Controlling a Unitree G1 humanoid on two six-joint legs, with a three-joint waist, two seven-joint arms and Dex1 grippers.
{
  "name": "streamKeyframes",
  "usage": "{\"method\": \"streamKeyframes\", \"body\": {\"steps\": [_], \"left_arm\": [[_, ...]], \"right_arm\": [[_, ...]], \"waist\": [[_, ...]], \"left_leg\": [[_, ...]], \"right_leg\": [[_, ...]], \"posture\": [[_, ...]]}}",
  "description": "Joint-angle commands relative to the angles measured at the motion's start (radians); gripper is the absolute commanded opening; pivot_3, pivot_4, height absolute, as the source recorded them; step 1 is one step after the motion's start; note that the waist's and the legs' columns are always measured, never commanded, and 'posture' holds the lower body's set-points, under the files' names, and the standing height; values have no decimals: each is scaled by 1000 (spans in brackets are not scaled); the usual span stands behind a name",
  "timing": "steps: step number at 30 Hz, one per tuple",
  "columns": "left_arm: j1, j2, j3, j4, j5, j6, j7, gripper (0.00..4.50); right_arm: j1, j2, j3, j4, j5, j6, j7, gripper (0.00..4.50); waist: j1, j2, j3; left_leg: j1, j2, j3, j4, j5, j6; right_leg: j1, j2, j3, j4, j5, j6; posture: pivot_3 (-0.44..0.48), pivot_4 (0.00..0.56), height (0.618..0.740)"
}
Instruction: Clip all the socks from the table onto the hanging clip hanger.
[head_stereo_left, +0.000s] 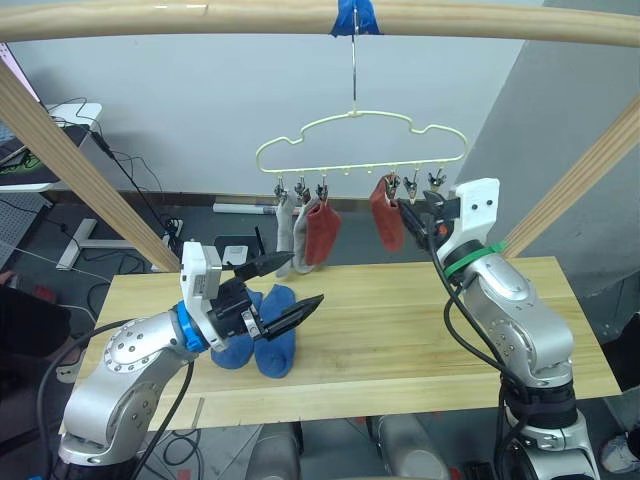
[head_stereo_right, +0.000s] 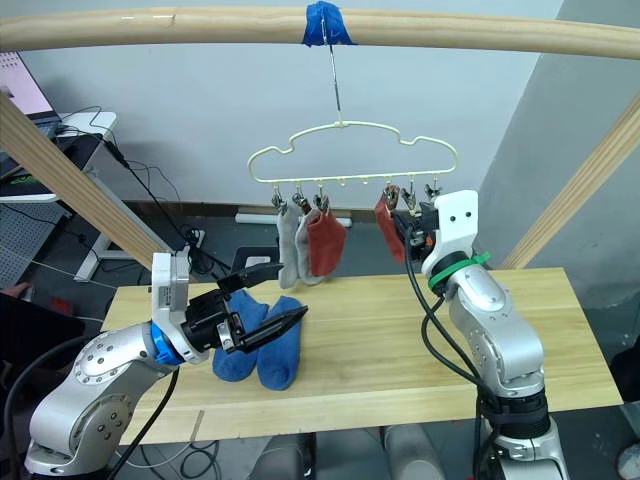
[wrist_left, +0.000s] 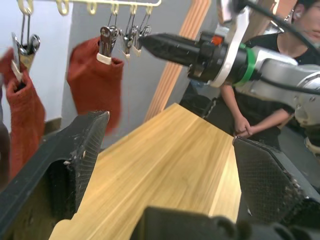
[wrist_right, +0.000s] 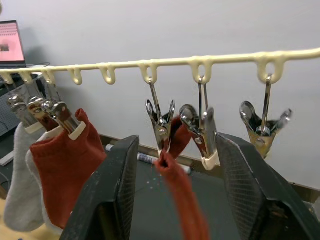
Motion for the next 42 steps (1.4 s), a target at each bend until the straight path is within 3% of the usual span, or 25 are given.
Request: {"method": "streamKeyframes", "body": {"steps": [1,33,42], "left_arm": [[19,-6,20,-60,-14,-3,26,4500],[16,-11,-8,-68,-4,-9,53,4500],[15,-16,-19,-71,3,-13,56,4500]], "right_arm": [[-28,24,-11,24,-22,-50,-2,2503],[-148,95,-50,262,-174,-183,-66,2503],[-189,169,-45,286,-154,-190,-51,2503]], "waist": [[1,0,0],[18,0,0],[18,0,0]], "left_leg": [[0,0,0,0,0,0],[0,0,0,0,0,0],[0,0,0,0,0,0]], "right_leg": [[0,0,0,0,0,0],[0,0,0,1,1,1],[0,0,0,1,1,2]], "posture": [[-42,231,740],[-22,219,740],[-17,214,740]]}}
